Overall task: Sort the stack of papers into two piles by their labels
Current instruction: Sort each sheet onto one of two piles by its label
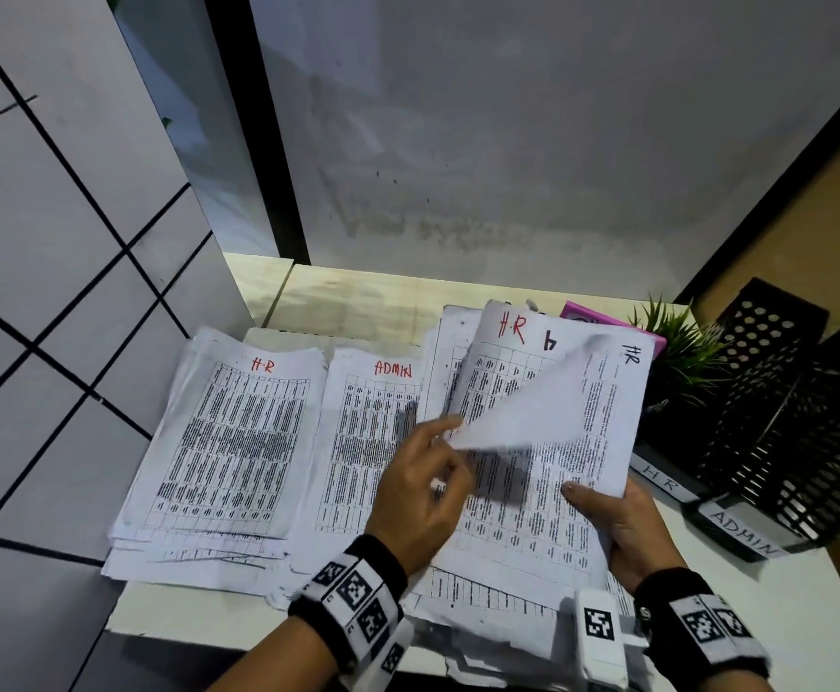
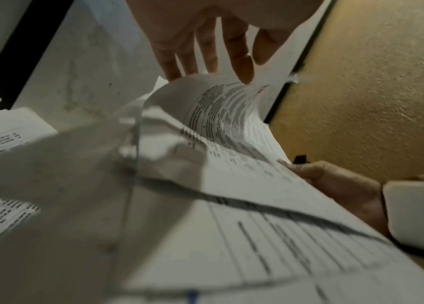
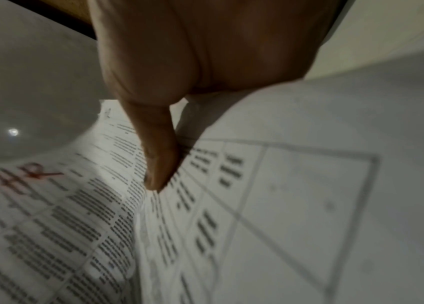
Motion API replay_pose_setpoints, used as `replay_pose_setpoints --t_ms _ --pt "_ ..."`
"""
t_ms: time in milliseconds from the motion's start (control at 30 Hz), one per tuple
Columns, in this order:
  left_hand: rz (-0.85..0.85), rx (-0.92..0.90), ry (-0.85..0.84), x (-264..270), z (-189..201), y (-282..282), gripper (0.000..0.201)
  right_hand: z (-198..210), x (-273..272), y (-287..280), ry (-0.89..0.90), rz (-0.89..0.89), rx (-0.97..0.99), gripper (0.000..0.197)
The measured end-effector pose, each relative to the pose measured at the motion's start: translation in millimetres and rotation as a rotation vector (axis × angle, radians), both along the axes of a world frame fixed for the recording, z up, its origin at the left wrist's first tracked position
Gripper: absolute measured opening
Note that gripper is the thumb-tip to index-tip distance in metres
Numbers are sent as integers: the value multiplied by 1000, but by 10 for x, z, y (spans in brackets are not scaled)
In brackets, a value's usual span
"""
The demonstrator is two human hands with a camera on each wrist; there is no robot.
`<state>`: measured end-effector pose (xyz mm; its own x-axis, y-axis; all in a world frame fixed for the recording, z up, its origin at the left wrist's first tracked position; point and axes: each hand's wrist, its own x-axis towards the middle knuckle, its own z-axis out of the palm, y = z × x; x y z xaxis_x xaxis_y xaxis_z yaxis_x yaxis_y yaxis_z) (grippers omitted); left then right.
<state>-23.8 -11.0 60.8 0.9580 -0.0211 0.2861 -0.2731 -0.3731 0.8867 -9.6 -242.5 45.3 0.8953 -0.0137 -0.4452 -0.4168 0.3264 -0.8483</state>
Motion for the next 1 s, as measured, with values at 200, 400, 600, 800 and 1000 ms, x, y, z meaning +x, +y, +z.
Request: replay_pose_setpoints --t_ms 200,400,600,800,1000 --pt "333 -94 274 310 32 47 26 28 20 -6 -3 -14 20 47" --pt "353 -245 479 417 51 10 48 34 35 7 14 -9 13 65" --pt "134 -348 374 316 88 -6 14 12 44 -32 25 -15 22 50" --pt "-38 -208 132 109 -2 14 43 -31 49 -21 -28 -42 -30 89" --pt "67 -167 120 101 -70 39 23 -2 44 -24 16 -12 47 58"
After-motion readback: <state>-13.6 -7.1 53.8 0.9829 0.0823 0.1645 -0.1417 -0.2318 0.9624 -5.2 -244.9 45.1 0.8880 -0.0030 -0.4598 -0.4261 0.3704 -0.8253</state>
